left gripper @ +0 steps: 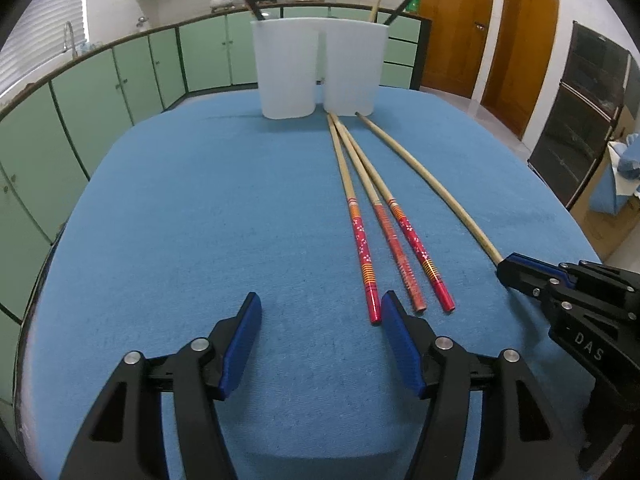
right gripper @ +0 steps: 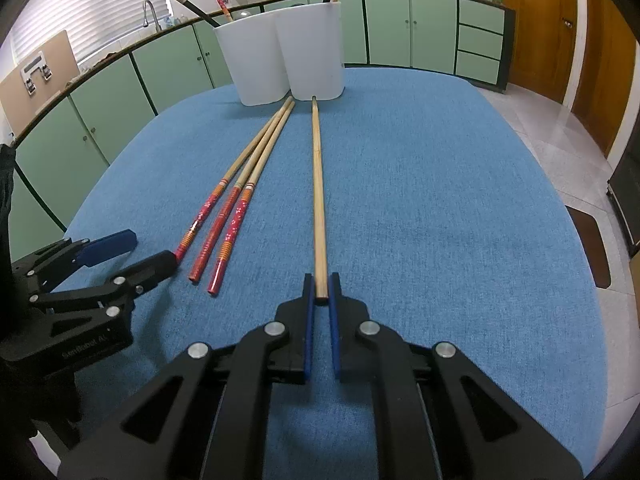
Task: Organize utensils
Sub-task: 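Close the right tool on a plain wooden chopstick while the left tool grasps a red-patterned chopstick, then carry both chopsticks into the white holder and open both tools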
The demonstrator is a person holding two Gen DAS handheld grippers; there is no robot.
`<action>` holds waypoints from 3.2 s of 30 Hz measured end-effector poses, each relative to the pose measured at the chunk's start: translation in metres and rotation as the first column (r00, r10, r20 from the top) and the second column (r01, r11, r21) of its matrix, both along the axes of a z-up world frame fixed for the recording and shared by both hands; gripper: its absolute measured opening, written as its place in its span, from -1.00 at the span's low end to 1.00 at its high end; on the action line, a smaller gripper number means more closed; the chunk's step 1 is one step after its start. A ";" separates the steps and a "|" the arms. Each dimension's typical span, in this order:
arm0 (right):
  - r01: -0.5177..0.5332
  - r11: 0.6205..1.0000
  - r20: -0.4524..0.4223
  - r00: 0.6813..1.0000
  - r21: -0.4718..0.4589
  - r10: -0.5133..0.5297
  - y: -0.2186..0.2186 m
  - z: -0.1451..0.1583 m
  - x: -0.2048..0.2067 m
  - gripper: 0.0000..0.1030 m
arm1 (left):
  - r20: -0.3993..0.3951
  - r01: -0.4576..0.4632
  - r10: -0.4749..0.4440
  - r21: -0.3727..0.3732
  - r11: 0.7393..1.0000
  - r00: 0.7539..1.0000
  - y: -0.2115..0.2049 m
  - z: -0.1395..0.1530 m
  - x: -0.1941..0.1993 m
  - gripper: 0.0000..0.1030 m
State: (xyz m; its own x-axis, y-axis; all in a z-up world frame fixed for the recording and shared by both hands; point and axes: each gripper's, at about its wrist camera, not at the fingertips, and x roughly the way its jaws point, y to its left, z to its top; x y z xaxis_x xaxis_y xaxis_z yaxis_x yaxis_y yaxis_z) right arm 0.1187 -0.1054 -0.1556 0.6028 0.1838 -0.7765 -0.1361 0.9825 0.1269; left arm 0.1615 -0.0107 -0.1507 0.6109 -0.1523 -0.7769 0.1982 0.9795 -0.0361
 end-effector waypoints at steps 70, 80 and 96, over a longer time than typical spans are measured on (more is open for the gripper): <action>-0.197 0.977 0.417 0.897 0.075 0.149 -0.031 0.270 0.084 -0.88 | 0.470 0.168 -0.104 -0.096 0.981 0.876 -0.003 0.225 0.057 -0.89; -0.149 0.986 0.516 0.852 0.080 0.086 -0.036 0.326 0.154 -0.88 | 0.614 0.166 -0.078 -0.088 0.982 0.786 -0.008 0.294 0.104 -0.89; -0.103 0.994 0.432 0.898 0.033 0.079 -0.020 0.258 0.234 -0.88 | 0.529 0.085 -0.041 -0.059 0.995 0.848 -0.011 0.238 0.211 -0.89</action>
State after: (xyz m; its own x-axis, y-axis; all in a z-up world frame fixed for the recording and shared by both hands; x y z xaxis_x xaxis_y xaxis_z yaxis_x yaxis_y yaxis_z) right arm 0.3524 -0.1251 0.1019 0.8541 0.2879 -0.4332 -0.2777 0.9566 0.0881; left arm 0.3722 -0.0216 0.0873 0.9117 -0.2504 -0.3256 0.2702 0.9627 0.0162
